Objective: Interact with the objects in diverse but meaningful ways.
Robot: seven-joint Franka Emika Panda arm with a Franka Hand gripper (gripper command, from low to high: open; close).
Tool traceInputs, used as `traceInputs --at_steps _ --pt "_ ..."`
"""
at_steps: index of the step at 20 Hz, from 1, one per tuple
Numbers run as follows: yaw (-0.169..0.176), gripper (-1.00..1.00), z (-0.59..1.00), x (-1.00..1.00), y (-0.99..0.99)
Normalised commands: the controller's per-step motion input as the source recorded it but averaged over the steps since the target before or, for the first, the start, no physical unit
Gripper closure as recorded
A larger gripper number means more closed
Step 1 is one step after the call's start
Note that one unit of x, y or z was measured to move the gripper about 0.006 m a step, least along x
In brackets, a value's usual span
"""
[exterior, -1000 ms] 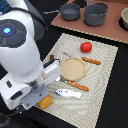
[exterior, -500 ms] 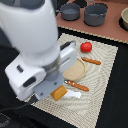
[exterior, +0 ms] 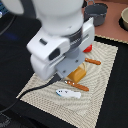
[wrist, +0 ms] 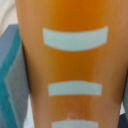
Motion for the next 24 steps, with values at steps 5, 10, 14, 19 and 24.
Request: traceInputs --at_steps 5,10,14,19,24 --pt "0.0 1.0 -0.17 0.61 0.54" --pt "0.003 1.0 -0.57 0.12 0.18" --pt "0.0 1.0 -0.28 0.05 0.09" --pt "0.0 1.0 -0.19 0.03 0.13" --pt "0.0 1.0 -0.12 0.0 0.23"
